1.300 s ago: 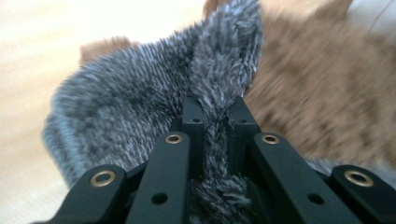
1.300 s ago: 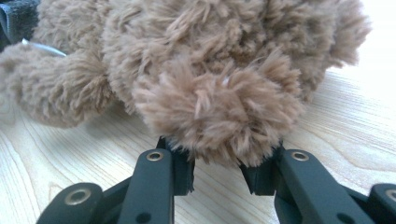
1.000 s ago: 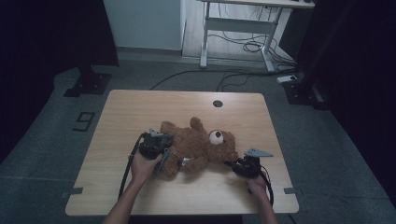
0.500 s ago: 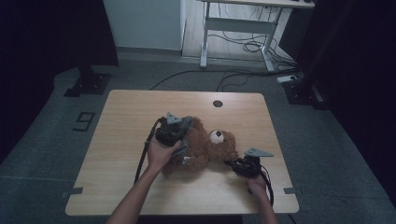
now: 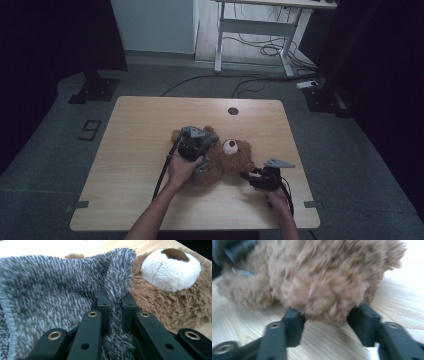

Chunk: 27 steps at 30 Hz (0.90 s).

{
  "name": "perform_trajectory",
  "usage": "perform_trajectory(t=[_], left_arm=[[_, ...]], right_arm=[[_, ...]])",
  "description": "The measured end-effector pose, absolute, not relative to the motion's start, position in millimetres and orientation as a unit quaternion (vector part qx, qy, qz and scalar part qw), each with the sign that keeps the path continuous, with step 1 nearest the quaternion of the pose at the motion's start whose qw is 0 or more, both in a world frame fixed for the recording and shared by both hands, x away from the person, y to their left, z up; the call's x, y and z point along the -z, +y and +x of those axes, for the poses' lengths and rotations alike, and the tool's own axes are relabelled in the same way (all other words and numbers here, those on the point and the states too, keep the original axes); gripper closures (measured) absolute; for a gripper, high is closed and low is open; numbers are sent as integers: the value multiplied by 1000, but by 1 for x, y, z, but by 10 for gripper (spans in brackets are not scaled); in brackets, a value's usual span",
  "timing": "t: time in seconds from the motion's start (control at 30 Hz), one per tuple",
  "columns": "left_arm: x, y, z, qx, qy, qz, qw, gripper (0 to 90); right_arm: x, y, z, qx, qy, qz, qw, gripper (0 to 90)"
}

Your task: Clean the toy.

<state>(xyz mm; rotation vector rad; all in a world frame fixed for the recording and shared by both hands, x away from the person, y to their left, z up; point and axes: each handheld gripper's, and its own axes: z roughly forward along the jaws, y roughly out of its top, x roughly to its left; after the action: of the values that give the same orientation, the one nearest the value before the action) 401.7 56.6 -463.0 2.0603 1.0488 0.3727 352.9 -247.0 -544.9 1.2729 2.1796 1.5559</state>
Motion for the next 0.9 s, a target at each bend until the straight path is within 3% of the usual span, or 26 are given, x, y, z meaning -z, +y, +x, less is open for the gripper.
perform_trajectory(t=[0.1, 0.33, 0.67, 0.9], left_arm=[[467, 59, 392, -145, 411, 806, 400, 809], [475, 65, 367, -137, 403, 800, 423, 813], [484, 76, 340, -123, 397, 793, 445, 814], [486, 81, 334, -122, 399, 790, 449, 814]], right_arm=[[537, -251, 352, -516, 731, 438, 87, 330], [517, -258, 345, -559, 687, 454, 98, 217], [533, -223, 351, -511, 736, 438, 69, 58], [545, -216, 352, -500, 748, 432, 68, 159]])
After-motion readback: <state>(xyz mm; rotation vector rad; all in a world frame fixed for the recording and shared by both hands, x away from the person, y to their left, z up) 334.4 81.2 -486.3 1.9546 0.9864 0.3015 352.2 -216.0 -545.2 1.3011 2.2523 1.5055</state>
